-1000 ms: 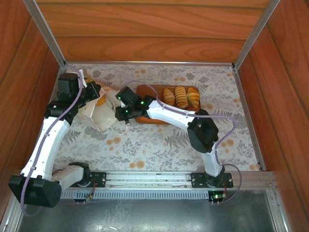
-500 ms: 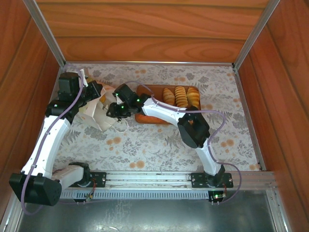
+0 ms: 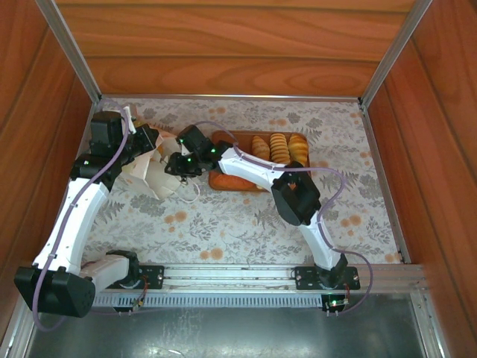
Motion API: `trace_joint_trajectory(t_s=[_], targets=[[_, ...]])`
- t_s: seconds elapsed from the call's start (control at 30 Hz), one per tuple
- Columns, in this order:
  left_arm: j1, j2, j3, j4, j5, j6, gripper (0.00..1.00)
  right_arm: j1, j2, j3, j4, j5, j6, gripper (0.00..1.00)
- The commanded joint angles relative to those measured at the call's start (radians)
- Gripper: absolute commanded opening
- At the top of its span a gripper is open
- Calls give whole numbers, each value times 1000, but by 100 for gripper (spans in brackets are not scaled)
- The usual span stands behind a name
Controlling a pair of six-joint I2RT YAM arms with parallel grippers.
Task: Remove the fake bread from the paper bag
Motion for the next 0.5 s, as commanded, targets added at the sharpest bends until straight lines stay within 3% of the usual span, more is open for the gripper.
trace_joint_trajectory(t_s=[0.0, 0.3, 0.47], targets=[[-4, -10, -3, 24, 12, -4, 0, -8, 33, 46, 16, -10, 23, 45], [-4, -16, -4, 24, -7, 1, 0, -5, -45, -17, 48, 12, -85, 21], [-4, -14, -6, 24, -31, 2, 0, 34, -149, -102, -17, 183, -277, 17]])
